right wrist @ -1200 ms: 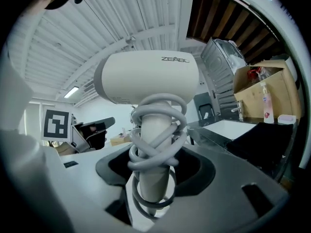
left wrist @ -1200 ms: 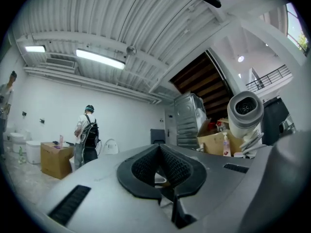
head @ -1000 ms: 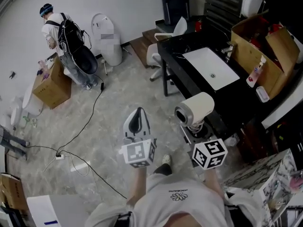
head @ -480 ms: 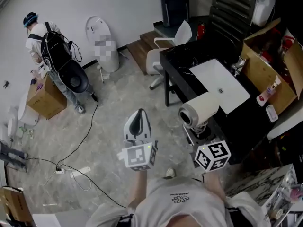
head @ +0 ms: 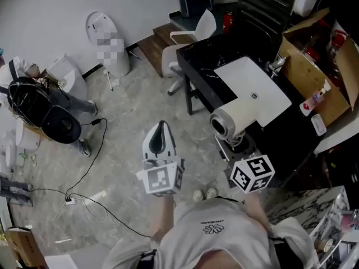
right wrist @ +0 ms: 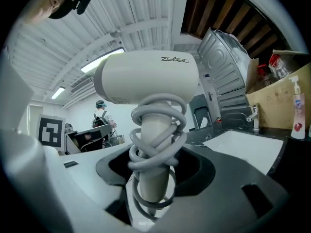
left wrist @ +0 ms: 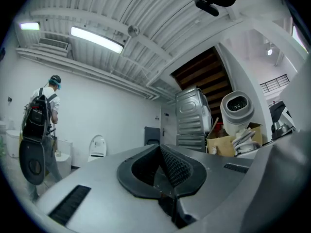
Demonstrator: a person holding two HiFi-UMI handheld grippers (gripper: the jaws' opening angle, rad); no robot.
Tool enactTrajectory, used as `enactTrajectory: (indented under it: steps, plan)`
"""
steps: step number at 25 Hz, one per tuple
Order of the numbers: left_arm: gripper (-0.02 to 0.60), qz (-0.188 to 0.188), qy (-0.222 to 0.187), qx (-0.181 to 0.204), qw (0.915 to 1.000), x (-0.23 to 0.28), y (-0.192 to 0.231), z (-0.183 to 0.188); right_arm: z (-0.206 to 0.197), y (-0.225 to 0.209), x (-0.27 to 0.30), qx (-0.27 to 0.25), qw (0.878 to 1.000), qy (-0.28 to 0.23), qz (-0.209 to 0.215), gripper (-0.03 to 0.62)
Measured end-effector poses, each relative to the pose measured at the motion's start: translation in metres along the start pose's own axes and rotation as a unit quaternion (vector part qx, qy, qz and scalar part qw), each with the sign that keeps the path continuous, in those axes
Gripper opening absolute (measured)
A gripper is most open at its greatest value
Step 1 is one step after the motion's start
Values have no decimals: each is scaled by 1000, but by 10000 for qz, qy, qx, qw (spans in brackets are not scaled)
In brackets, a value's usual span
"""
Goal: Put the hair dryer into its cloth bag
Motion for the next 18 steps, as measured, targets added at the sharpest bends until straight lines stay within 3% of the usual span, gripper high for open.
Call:
enactTrajectory:
  steps: [5, 10, 14, 18]
  plan:
    - [14, -111, 46, 21, 9999, 5, -26, 4, 5, -14, -11, -7, 10000, -23, -83, 209]
    - [14, -634, -14, 35, 9980, 16, -67, 1, 8, -34, -33, 38, 9991, -136, -396, 209]
    - [14, -1277, -44, 24, 9918, 26, -112, -5, 0, -61, -68, 93, 9937, -186, -1105, 209]
    - [14, -2038, -13, -11, 9790, 42, -160, -14, -8, -85, -108, 307, 9799, -227, -1956, 209]
Point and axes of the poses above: the fingertips, and each gripper's own axes: x forward along the fingers, y to its left, z out of its top, the point moved 7 cm from there along -x, backward along the fingers, and after that the axes turned 6 degrees about z, right-handed, at the moved point
